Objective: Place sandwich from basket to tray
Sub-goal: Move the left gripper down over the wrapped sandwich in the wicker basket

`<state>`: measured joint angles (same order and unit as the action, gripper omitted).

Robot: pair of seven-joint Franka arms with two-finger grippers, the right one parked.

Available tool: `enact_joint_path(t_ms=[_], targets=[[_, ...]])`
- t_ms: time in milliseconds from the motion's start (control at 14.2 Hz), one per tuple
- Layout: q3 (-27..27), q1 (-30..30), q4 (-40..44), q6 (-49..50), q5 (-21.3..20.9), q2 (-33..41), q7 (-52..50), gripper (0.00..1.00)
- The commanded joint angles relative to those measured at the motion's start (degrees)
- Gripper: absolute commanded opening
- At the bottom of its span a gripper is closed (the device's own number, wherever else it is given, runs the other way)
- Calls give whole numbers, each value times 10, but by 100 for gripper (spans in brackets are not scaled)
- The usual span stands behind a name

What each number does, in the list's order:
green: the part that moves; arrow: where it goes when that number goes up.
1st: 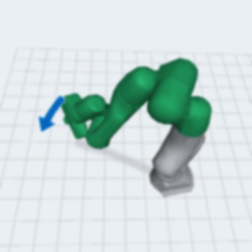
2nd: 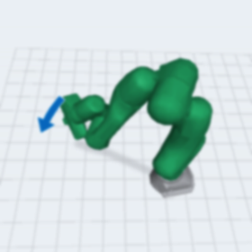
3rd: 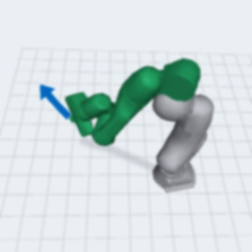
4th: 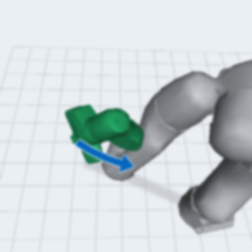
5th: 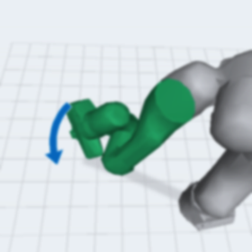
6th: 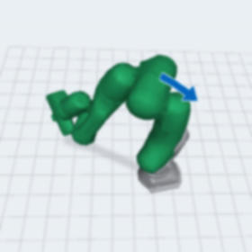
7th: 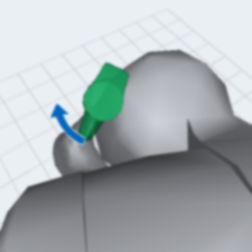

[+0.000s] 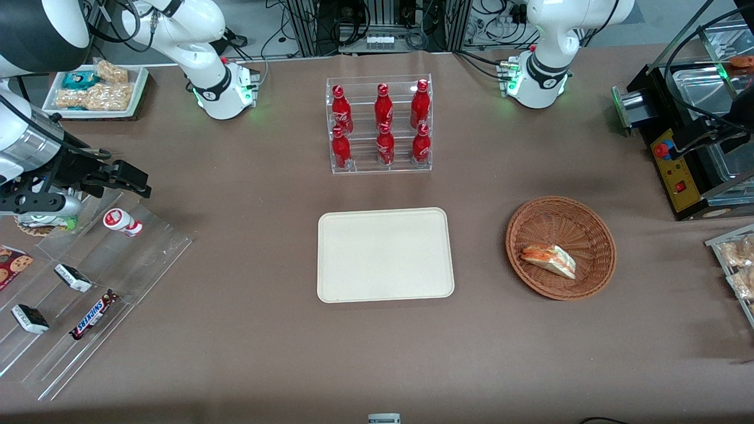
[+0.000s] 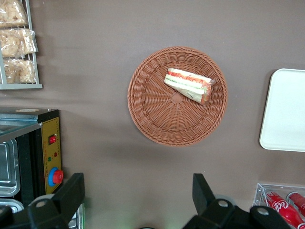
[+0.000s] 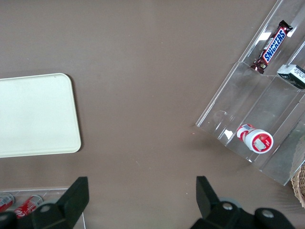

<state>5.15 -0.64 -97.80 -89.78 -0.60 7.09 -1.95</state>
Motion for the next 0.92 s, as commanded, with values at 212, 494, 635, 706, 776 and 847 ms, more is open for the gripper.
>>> enact_joint_path(t_ms=[212, 494, 635, 706, 776, 847], targets=[[-3, -9, 2, -7, 0, -35, 0, 100], [-4, -47, -100, -163, -1, -110, -142, 100], [-4, -65, -162, -269, 0, -118, -292, 100], [-5, -70, -180, -324, 1, -131, -403, 100], [-5, -78, -186, -363, 0, -148, -510, 100], [-5, -84, -186, -386, 0, -167, -568, 100]])
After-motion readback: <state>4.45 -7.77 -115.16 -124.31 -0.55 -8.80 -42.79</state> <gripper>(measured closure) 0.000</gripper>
